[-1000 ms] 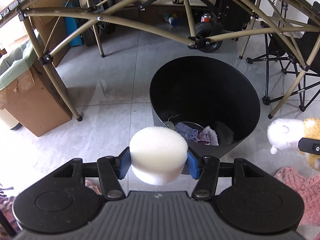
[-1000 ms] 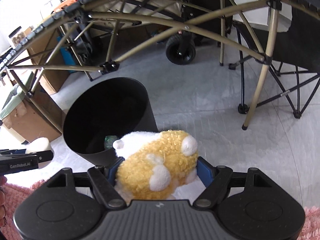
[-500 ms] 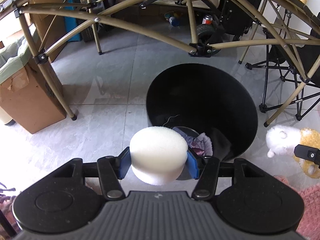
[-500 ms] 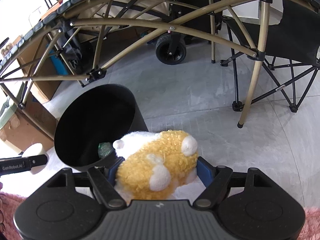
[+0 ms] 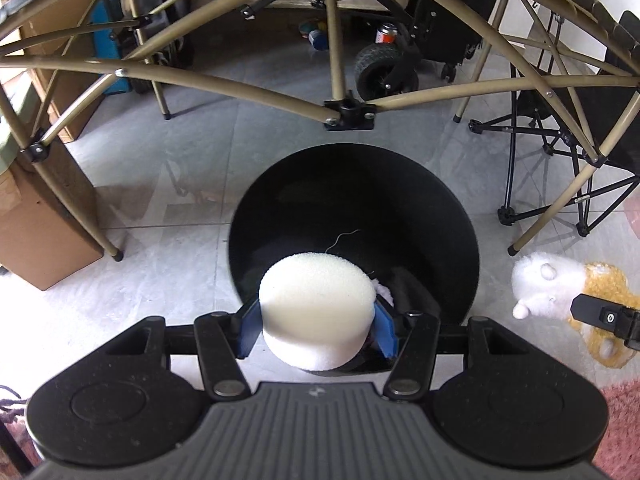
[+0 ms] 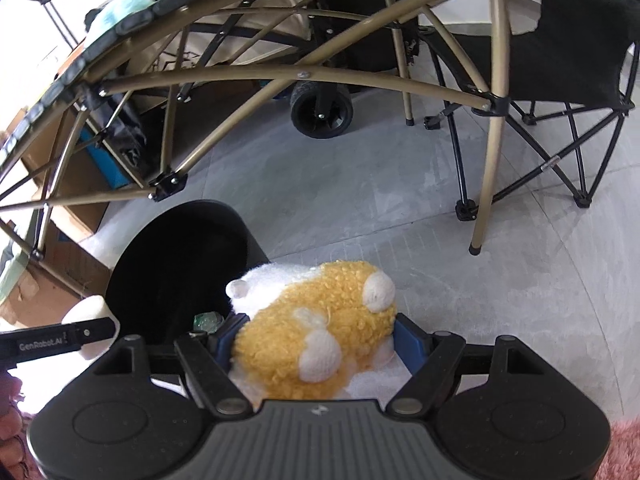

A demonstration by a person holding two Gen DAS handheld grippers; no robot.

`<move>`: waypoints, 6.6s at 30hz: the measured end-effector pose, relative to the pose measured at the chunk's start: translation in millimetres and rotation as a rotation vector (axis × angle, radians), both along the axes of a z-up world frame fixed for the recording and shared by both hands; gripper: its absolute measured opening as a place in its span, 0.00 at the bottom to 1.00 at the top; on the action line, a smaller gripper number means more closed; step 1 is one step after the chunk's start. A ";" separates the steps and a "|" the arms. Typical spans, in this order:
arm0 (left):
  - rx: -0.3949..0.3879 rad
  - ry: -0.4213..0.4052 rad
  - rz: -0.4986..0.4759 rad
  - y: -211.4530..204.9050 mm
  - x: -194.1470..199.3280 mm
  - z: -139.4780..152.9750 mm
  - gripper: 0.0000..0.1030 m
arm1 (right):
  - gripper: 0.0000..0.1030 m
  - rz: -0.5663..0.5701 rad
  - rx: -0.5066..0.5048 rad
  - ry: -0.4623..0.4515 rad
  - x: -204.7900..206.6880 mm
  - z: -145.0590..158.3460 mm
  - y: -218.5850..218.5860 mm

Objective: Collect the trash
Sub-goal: 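Lower the left tool into the bin and open it to drop the sponge, then move the right tool with the yellow plush over the bin opening, then open the right tool over the bin to drop the yellow plush, then move both open tools back to the table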

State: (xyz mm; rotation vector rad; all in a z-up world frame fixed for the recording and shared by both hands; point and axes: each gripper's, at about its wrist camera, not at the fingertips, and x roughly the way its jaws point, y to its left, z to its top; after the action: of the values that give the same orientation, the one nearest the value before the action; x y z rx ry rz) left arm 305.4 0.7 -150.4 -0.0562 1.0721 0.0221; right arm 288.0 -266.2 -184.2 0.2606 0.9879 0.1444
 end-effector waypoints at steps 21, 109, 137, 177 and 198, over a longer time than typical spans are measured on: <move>-0.002 0.151 0.027 -44.0 61.8 -36.8 0.56 | 0.73 -0.076 0.041 0.008 9.3 -5.7 -19.4; -0.024 0.022 0.241 102.1 -2.1 7.4 1.00 | 0.73 0.234 -0.129 -0.045 44.8 8.5 146.7; 0.065 0.063 0.239 110.8 -7.0 -12.5 1.00 | 0.74 0.275 -0.220 0.058 81.1 -41.5 188.3; 0.078 -0.027 0.230 104.5 -14.3 11.0 1.00 | 1.00 0.266 -0.197 -0.033 72.9 -10.3 177.0; 0.080 -0.350 0.264 86.2 -52.6 92.8 1.00 | 1.00 0.248 -0.123 -0.262 32.2 70.0 142.3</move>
State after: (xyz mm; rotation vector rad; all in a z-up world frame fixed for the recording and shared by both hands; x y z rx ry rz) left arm 252.8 86.8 -57.6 -0.1242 0.7079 0.2837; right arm 320.2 -123.9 -114.2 0.0038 0.7618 0.3339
